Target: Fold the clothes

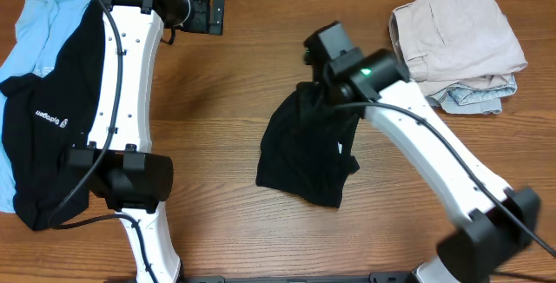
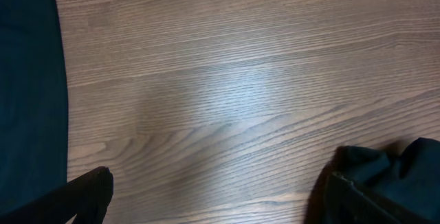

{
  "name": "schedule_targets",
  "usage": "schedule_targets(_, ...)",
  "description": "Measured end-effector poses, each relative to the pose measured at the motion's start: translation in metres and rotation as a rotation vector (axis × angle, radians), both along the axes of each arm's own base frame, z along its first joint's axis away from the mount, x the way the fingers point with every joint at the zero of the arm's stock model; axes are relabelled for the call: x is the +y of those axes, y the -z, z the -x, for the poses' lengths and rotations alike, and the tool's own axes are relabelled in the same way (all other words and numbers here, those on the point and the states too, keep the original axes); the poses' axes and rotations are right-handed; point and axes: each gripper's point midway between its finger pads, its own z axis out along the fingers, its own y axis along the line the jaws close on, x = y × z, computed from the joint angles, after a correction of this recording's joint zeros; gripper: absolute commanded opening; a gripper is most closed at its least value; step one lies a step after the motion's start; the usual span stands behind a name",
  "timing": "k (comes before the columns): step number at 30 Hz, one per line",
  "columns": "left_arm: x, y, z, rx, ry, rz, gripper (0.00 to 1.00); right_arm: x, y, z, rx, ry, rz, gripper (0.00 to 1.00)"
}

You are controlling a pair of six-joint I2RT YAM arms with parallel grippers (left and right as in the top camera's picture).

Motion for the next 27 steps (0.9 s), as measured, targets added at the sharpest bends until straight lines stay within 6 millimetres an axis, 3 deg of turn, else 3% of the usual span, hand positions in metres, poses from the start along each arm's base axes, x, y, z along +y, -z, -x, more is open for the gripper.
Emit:
schedule_targets(6, 0.0, 0.001, 0.001, 0.004, 0.0, -0.001, 1.0, 0.008, 0.069, 0.006, 0.18, -0.054, 0.049, 0.56)
schedule_targets(10, 0.0, 0.001, 0.001, 0.004, 0.0, -0.001, 1.0, 0.013, 0.089, 0.011, 0.245, -0.073, 0.046, 0.56)
schedule_targets(20, 0.0, 0.001, 0.001, 0.003, 0.007, -0.004, 1.0, 0.03, 0.093, 0.002, 0.215, -0.109, -0.024, 0.5)
schedule_targets(27, 0.0, 0.0, 0.001, 0.002, 0.01, -0.006, 1.0, 0.039, 0.092, 0.001, 0.197, -0.14, -0.045, 0.37)
